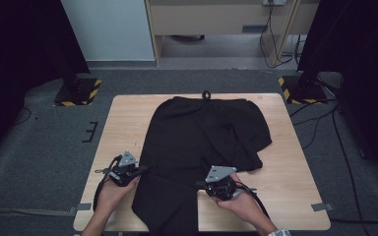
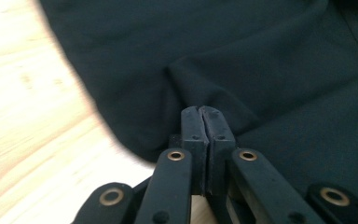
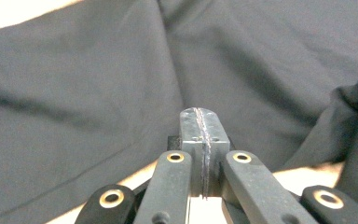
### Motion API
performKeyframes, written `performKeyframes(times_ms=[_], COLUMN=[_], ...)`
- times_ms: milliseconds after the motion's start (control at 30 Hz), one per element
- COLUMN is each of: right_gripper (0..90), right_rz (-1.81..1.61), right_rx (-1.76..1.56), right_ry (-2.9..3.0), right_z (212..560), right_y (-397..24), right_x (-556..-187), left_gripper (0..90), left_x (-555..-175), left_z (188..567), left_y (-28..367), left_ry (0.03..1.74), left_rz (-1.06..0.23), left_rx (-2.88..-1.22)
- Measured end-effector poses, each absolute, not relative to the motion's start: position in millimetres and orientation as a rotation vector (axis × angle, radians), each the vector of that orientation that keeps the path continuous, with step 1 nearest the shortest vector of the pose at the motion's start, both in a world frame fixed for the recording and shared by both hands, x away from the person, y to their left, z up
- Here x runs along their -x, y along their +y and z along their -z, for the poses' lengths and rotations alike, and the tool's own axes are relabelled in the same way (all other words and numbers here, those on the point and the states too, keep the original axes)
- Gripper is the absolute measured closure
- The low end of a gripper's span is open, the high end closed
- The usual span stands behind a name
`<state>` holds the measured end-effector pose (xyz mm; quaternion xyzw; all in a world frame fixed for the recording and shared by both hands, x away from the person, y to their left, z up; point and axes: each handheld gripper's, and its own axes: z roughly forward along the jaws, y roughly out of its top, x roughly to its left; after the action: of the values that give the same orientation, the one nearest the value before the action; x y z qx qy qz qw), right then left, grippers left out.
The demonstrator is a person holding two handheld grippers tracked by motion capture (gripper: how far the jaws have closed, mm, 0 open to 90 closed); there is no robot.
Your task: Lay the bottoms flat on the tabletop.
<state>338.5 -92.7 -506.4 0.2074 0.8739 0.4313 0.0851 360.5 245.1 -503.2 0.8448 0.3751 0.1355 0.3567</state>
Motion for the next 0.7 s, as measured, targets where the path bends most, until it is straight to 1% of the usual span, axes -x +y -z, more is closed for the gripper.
performKeyframes(times_ms=[100, 133, 167, 200, 233, 267, 300, 333, 367, 400, 433, 467, 533, 567, 633, 667, 700], right_gripper=[72.1, 60.7, 55.3, 55.3, 47.6, 47.6, 47.7, 47.7, 52.9, 56.1, 56.1, 59.9, 76.7, 76.7, 88.5, 89.1, 89.5], right_rz=[-1.308, -1.301, -1.296, -1.296, -1.275, -1.275, -1.258, -1.258, -1.242, -1.227, -1.227, -1.209, -1.194, -1.194, -1.196, -1.197, -1.183], right_rx=[-0.631, -0.623, -0.62, -0.62, -0.621, -0.621, -0.644, -0.644, -0.635, -0.628, -0.628, -0.626, -0.633, -0.633, -0.616, -0.608, -0.578], right_ry=[2.6, 2.612, 2.626, 2.626, 2.639, 2.639, 2.66, 2.66, 2.674, 2.683, 2.683, 2.693, 2.701, 2.701, 2.711, 2.717, 2.731], right_z=[505, 507, 510, 510, 515, 515, 521, 521, 524, 526, 526, 528, 529, 529, 528, 527, 526], right_y=[-84, -73, -64, -64, -54, -54, -44, -44, -38, -36, -36, -34, -33, -33, -35, -36, -39], right_x=[-340, -340, -341, -341, -342, -342, -344, -344, -345, -345, -345, -345, -345, -345, -346, -345, -341], left_gripper=[85.5, 84.1, 83.2, 81.5, 78.5, 78.5, 69.8, 67.0, 64.8, 63.5, 63.4, 63.4, 62.2, 62.0, 61.2, 59.5, 53.1], left_x=[-352, -348, -346, -346, -346, -345, -345, -345, -347, -349, -349, -352, -365, -365, -372, -376, -380], left_z=[505, 505, 505, 505, 504, 502, 498, 498, 494, 493, 493, 493, 496, 496, 501, 505, 511], left_y=[240, 239, 239, 239, 241, 243, 250, 250, 257, 261, 261, 264, 269, 269, 270, 270, 269], left_ry=[0.918, 0.904, 0.904, 0.904, 0.908, 0.914, 0.946, 0.946, 0.974, 0.994, 0.994, 1.016, 1.095, 1.095, 1.124, 1.138, 1.167], left_rz=[-0.325, -0.345, -0.371, -0.371, -0.389, -0.416, -0.46, -0.46, -0.499, -0.507, -0.507, -0.512, -0.52, -0.52, -0.524, -0.519, -0.502], left_rx=[-2.217, -2.237, -2.239, -2.239, -2.236, -2.223, -2.171, -2.171, -2.123, -2.105, -2.105, -2.091, -2.073, -2.073, -2.085, -2.097, -2.122])
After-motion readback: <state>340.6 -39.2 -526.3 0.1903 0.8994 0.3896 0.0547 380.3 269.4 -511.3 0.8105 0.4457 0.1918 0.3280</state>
